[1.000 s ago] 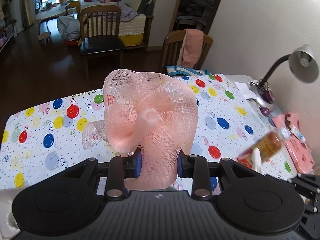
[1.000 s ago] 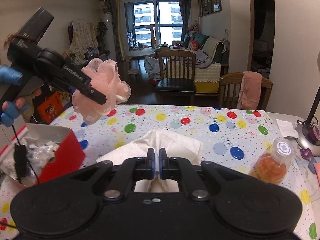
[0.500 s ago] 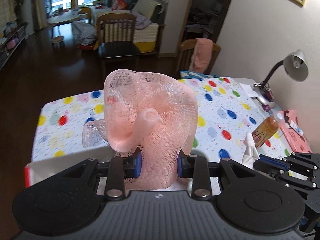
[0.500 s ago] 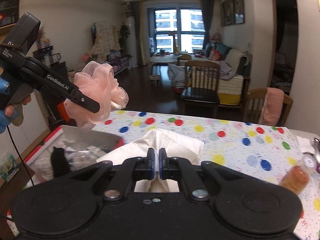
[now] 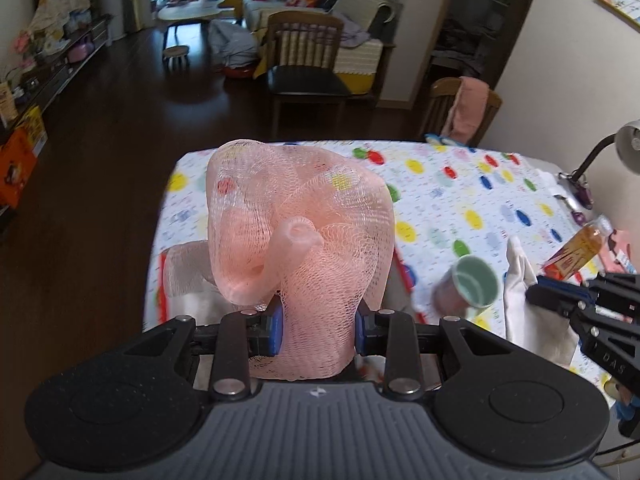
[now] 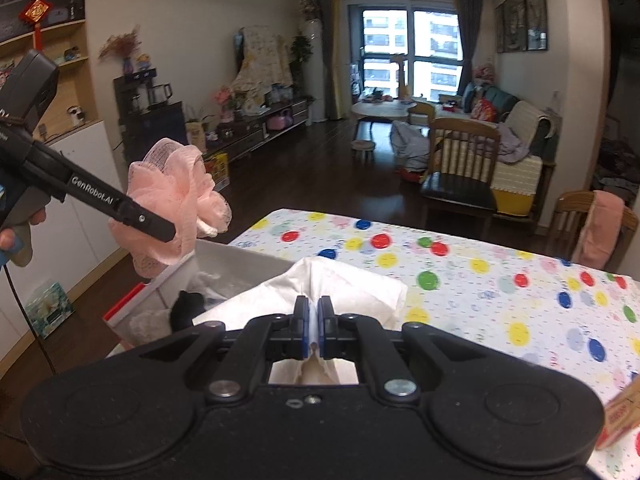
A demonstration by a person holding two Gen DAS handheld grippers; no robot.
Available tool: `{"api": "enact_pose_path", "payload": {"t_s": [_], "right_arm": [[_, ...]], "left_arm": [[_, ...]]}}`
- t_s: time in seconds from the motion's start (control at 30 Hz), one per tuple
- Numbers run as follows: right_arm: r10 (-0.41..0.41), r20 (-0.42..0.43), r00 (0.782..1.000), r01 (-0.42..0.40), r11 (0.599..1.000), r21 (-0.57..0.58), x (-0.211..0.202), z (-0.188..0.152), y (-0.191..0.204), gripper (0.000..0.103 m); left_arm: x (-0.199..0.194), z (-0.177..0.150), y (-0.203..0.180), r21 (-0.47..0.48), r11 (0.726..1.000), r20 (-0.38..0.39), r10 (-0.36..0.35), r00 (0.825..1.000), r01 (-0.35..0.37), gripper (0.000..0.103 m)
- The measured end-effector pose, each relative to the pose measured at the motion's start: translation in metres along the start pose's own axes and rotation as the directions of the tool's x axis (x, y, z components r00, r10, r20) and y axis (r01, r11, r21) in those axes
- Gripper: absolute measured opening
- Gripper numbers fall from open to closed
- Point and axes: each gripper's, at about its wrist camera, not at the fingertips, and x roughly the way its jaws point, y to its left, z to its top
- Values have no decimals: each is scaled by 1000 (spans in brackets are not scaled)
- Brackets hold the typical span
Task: Organize soft objects
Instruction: 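Lift and carry the pink puff and white tissue over the cardboard box, then lower the pink puff into the box with the left gripper while the right lowers the tissue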
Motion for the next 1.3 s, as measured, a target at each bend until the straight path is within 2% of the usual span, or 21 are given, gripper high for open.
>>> {"api": "enact_pose_path", "payload": {"t_s": [0.3,0.6,0.9,1.3], "right_arm": [[31,-39,999,-33,997,-65,49,14,36,4],[16,-108,994,-21,999,-49,105,21,44,4],[8,-179,984,-13,999,-30,152,15,52,4],[-10,-271,962,2,1000,-29,180,-5,58,4]], "left_arm": [[18,-25,42,-7,999,-82,44,996,-44,32],[52,-37,63,-12,998,-146,54,988,-56,32],[93,-32,66,-15,999,-188,44,981,-48,31],[125,-39,64,-12,999,-230,38,972,-42,31]]}}
